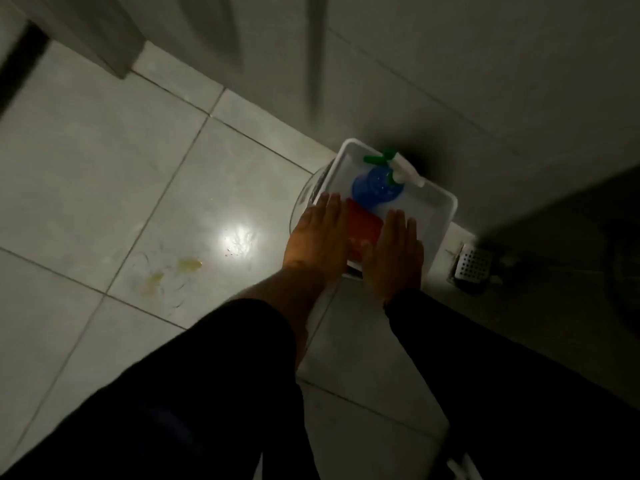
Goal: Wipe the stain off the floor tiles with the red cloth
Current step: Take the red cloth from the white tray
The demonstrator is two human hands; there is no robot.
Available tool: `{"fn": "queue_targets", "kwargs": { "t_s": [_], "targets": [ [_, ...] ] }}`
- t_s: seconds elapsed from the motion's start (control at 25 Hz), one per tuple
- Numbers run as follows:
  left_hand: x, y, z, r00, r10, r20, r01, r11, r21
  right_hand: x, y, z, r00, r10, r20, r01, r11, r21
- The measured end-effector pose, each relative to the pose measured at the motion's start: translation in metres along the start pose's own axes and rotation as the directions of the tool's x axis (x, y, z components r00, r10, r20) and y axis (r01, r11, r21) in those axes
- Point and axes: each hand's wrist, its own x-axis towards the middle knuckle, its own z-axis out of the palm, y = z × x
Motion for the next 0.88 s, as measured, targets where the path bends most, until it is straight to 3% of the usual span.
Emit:
{"fn": "queue_targets", "kwargs": {
  "t_s": [0.12,0.24,0.4,0.56,0.64,0.72,0.8,0.88],
  "targets": [
    [0.038,0.0,0.036,0.985,-0.14,0.104,0.148,0.986,-0.074,0.039,0.008,0.037,0.977,0.177,0.116,-0.196,0.963,0.184],
    [0.067,0.008,0.055,0.951,-0.256,0.172,0.278,0.953,-0.122,0.068,0.006,0.056,0.909,0.346,0.231,-0.409,0.845,0.344],
    [0.092,0.017,0.068,0.9,-0.415,0.135,0.436,0.846,-0.307,0.086,0.011,0.072,0.859,0.424,0.289,-0.493,0.526,0.693],
    [0.093,0.019,0.056,0.876,-0.44,0.198,0.463,0.649,-0.604,0.079,0.015,0.057,0.85,0.374,0.372,-0.475,0.236,0.848],
    [0.076,0.018,0.041,0.88,-0.449,0.153,0.412,0.563,-0.716,0.063,0.009,0.036,0.86,0.309,0.406,-0.455,0.105,0.884],
    [0.047,0.009,0.025,0.891,-0.437,0.124,0.338,0.454,-0.824,0.038,-0.003,0.012,0.875,0.215,0.433,-0.452,0.044,0.891],
    [0.008,-0.013,0.014,0.903,-0.393,0.174,0.299,0.283,-0.911,0.007,-0.025,-0.006,0.847,0.086,0.524,-0.526,-0.003,0.851],
    [-0.038,-0.046,0.012,0.914,-0.366,0.175,0.243,0.148,-0.959,-0.026,-0.055,-0.015,0.79,-0.021,0.613,-0.612,0.041,0.79]
  ]
}}
